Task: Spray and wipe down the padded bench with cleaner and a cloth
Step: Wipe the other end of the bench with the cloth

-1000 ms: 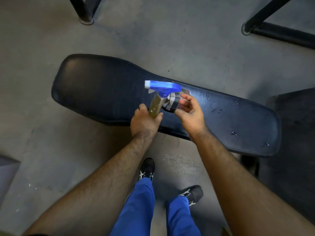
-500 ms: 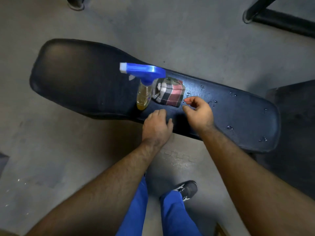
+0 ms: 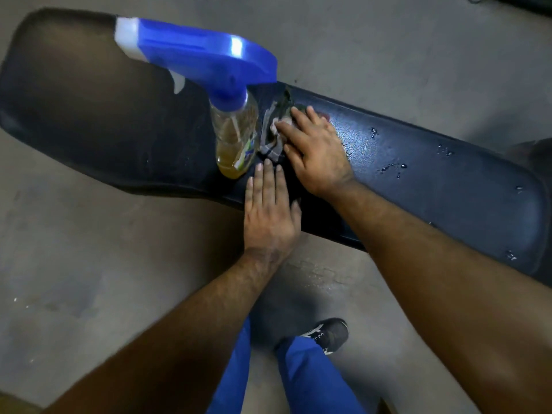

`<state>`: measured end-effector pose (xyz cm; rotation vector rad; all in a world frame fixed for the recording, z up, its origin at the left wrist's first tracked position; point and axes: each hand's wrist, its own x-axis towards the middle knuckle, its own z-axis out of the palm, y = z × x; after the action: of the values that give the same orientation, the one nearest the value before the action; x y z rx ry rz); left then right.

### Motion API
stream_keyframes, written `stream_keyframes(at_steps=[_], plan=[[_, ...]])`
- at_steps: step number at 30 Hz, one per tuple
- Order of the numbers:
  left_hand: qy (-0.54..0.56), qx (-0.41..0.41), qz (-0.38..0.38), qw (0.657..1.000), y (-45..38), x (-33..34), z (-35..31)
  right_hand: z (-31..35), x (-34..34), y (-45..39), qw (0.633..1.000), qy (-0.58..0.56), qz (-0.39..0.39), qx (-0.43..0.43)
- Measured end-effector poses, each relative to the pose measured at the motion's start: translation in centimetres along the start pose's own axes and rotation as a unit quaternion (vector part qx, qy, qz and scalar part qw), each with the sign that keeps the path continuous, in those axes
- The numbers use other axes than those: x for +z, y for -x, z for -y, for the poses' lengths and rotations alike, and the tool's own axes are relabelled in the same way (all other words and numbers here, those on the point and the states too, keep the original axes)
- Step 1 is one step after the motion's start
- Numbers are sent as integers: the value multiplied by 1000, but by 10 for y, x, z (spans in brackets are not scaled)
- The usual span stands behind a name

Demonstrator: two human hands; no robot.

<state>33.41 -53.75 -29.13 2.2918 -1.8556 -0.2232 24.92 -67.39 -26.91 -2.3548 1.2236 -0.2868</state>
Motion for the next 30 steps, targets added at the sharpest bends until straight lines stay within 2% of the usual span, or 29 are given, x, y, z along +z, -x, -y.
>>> stream_keyframes(at_steps=[4,12,20,22,25,26,29,30], plan=[[-29,4,-8,1000,-1,8,2,-9,10,3,998,52,-22,-15],[-51,2,7,999,-1,5,2,7,2,-11,998,4,-30,54],[-29,7,-19,999,-1,6,3,-6,10,-12,994,94,-8,58],[-27,7,-15,999,-2,6,3,-13,5,-11,992,88,-29,90],[-26,5,-13,1000,-3,5,4,6,9,-16,979,59,-49,187],[-24,7,-12,1000,-2,5,4,11,10,-10,980,53,-43,185],[-23,9,-6,1000,-2,4,5,-7,3,35,996,66,-15,57],[-23,10,-5,1000,-1,4,5,-25,-4,46,996,84,-11,38]])
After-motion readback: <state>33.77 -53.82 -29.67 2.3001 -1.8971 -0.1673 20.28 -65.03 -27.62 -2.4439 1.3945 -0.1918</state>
